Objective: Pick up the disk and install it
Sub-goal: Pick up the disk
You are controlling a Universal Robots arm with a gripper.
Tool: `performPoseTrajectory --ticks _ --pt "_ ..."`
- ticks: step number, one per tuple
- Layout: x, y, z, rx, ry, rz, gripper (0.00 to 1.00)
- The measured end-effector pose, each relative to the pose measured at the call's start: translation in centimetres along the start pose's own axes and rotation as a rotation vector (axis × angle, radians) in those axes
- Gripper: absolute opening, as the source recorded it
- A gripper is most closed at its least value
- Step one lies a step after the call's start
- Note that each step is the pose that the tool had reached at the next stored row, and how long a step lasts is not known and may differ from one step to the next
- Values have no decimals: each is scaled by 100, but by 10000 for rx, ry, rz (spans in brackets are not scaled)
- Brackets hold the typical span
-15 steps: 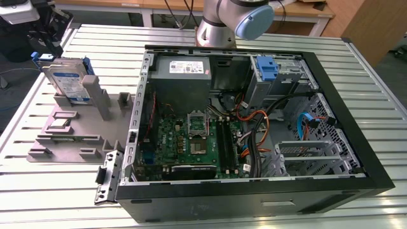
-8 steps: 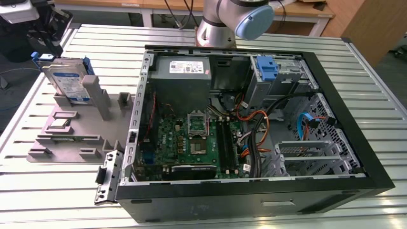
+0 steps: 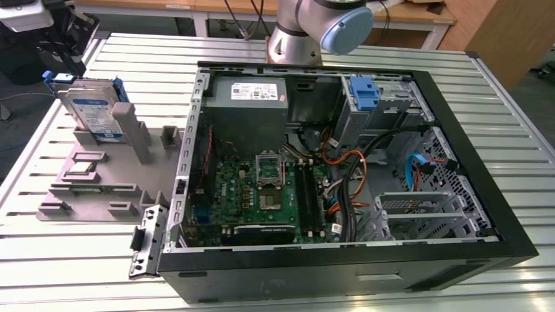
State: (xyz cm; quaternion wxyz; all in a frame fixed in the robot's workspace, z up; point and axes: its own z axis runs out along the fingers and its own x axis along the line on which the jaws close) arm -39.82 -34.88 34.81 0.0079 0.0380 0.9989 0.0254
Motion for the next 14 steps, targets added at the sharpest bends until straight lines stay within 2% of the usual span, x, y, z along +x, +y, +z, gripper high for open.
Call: performPoseTrajectory --ticks 8,14 --pt "0 0 0 -3 2 -34 10" --pt "0 0 5 -17 53 -1014 10"
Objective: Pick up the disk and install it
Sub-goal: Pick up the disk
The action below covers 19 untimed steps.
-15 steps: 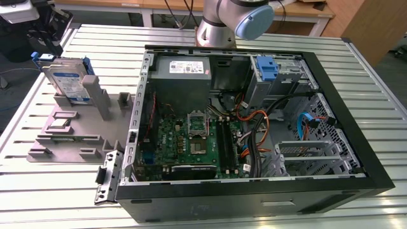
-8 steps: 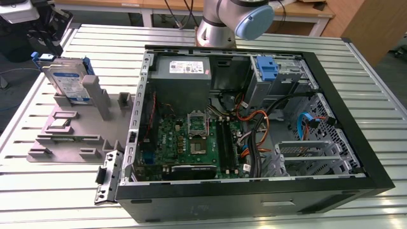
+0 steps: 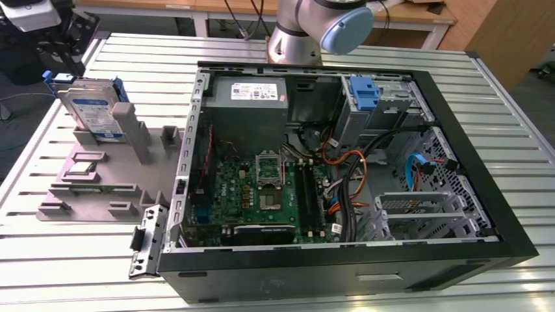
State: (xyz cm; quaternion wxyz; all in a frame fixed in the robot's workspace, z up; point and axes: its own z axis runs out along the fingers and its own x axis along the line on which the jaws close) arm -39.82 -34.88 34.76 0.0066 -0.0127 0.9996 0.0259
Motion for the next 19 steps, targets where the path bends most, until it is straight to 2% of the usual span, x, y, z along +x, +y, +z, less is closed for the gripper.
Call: performPoseTrajectory --ticks 16,19 --pt "0 -2 26 -40 151 -2918 10" --pt "1 -2 26 -43 160 -3091 10"
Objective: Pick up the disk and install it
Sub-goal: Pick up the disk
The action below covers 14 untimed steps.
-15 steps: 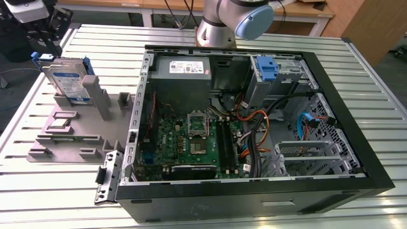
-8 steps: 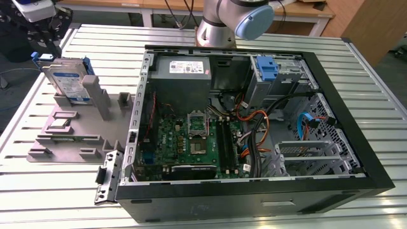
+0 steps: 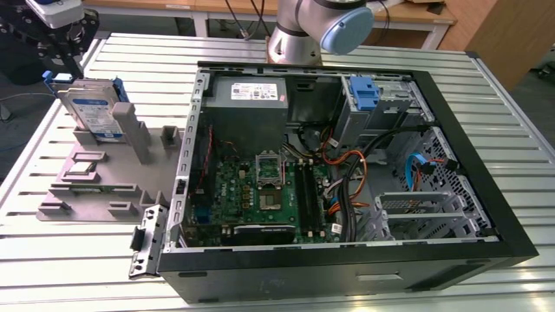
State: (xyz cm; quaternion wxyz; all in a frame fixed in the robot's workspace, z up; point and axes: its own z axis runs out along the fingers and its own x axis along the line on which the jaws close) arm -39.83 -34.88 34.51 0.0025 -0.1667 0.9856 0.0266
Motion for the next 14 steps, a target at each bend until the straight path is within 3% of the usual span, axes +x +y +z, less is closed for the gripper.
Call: performPoseTrajectory --ticks 5,14 --pt "0 0 0 -1 3 -56 10" --pt "0 0 4 -23 86 -1667 10"
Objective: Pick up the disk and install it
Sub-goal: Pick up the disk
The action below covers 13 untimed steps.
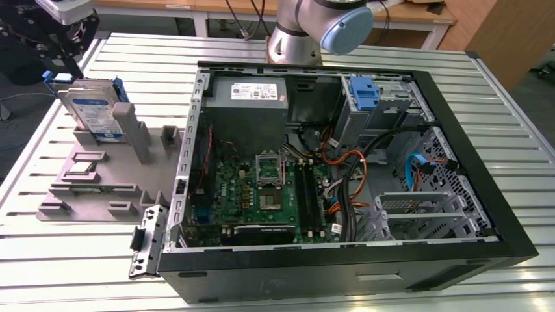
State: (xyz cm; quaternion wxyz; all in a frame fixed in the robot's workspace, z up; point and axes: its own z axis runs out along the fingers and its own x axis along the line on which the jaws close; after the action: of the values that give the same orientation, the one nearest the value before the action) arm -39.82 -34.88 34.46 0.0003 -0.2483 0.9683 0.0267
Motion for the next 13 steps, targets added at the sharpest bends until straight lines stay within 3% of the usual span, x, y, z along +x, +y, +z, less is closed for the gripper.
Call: performPoseTrajectory --ticks 13 --pt "0 0 6 -37 114 -2283 10"
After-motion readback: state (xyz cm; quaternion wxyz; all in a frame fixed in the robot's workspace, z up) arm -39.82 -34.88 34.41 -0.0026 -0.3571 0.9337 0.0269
